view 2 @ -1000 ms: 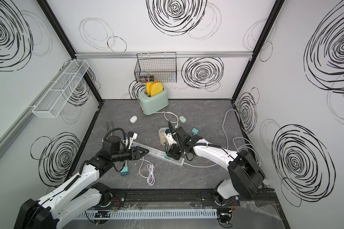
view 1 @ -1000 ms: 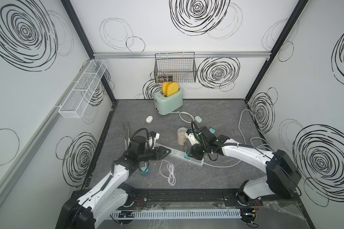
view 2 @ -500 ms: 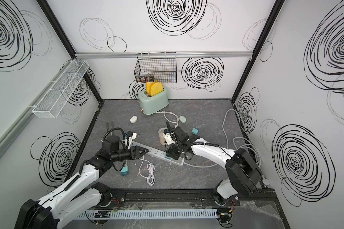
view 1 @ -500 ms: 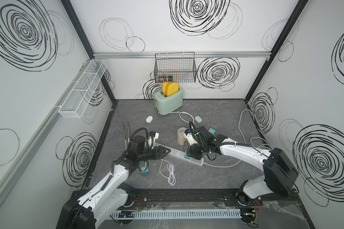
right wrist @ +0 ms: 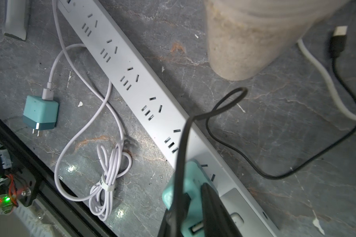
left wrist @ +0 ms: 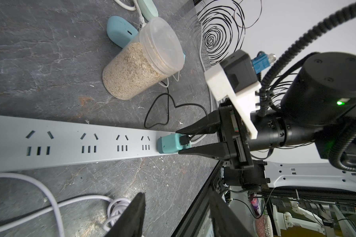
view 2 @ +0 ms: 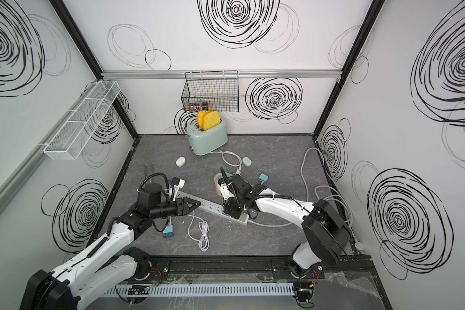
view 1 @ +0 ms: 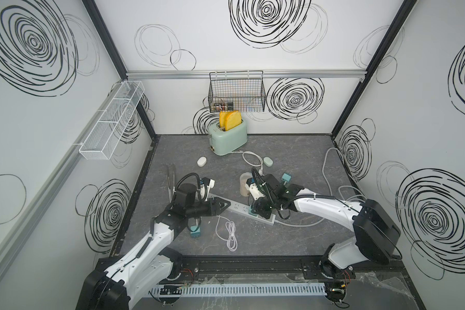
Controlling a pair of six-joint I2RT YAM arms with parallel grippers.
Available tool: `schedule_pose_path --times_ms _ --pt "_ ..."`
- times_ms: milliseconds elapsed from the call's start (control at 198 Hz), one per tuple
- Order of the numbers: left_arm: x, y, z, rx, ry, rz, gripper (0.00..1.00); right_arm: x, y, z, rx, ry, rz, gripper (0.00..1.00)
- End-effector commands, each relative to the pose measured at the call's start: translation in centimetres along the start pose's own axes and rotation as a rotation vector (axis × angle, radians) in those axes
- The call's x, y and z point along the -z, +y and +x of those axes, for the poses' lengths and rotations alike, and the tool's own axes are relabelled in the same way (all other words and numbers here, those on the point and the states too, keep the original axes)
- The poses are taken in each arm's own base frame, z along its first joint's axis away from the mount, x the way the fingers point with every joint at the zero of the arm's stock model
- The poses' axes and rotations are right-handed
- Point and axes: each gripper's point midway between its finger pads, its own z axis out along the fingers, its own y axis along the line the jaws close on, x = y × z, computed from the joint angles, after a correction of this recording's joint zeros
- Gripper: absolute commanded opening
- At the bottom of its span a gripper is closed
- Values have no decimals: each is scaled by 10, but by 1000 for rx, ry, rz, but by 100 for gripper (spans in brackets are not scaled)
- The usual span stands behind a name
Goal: Charge the bluetooth headset
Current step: Adjust the plug at the socket.
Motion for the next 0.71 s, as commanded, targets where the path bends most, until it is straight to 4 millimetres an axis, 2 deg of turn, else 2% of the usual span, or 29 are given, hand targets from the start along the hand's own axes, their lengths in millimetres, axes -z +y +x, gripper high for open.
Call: schedule_pose_path --times_ms 0,252,469,701 --pt "2 -8 -4 -26 -22 38 54 -9 17 23 25 40 -24 0" --pt "2 -7 -4 -23 -18 35 55 -18 24 52 31 68 -1 0" --pt "1 -7 -3 -21 -16 33 54 -25 24 59 34 92 -2 0" --pt "1 -6 -3 -21 -16 30 55 -30 23 78 54 155 4 0"
